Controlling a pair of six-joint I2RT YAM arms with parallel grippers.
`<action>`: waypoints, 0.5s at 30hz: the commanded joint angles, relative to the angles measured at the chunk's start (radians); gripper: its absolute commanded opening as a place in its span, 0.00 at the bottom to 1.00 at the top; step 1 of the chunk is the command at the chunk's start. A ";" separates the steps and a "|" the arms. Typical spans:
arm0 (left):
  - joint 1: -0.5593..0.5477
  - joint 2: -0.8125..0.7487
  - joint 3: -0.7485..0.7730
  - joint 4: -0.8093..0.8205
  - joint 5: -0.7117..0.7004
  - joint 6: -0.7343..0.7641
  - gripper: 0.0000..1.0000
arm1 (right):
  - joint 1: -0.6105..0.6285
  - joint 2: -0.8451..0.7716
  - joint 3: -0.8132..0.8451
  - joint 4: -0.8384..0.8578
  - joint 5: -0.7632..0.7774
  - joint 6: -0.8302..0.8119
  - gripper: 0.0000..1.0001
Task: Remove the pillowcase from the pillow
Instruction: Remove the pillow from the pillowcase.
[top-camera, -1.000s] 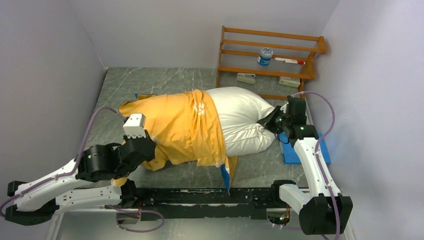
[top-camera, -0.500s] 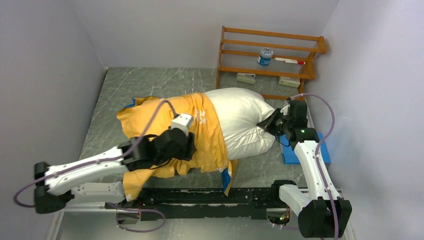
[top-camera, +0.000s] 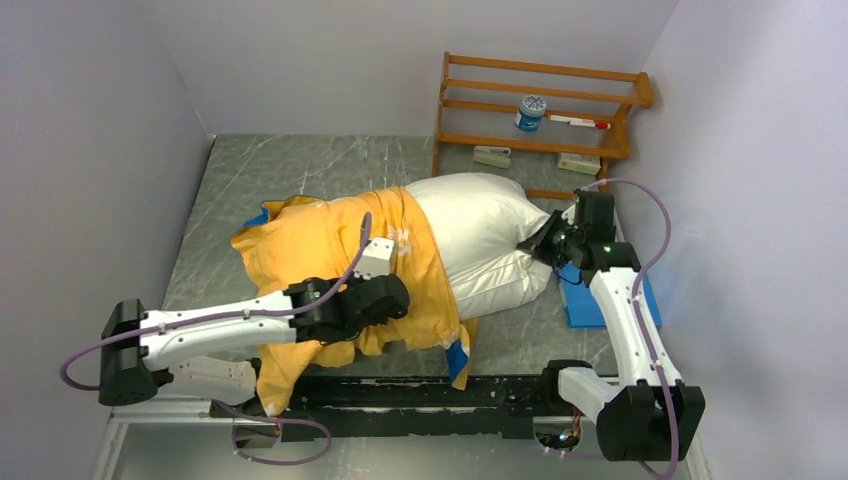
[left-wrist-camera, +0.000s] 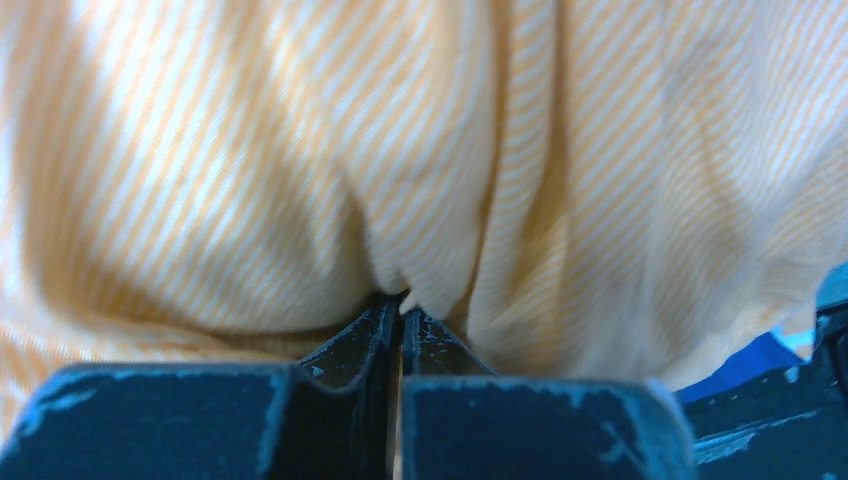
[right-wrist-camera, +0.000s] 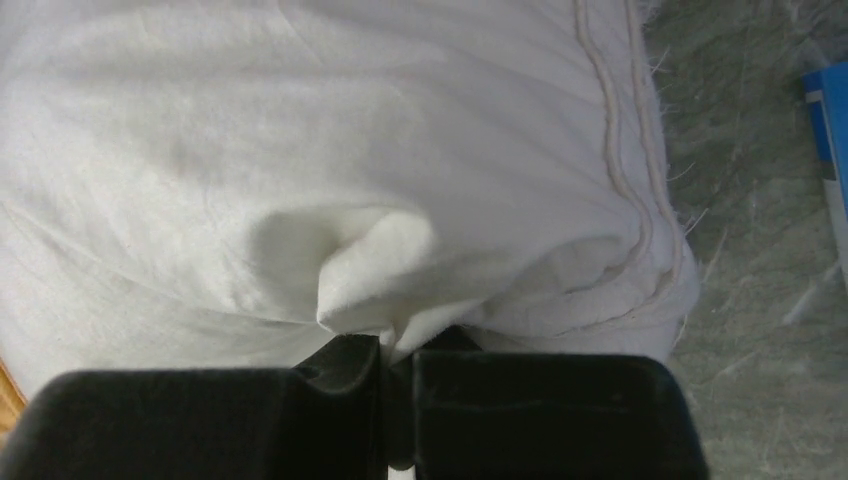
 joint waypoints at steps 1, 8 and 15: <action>0.013 -0.117 -0.002 -0.316 -0.196 -0.132 0.05 | -0.064 0.060 0.090 0.047 0.172 -0.004 0.02; 0.013 -0.277 0.008 -0.524 -0.246 -0.259 0.05 | -0.095 0.082 0.089 0.120 0.033 0.040 0.01; 0.013 -0.276 0.019 -0.238 -0.070 0.004 0.17 | -0.095 0.066 0.026 0.136 -0.065 0.030 0.02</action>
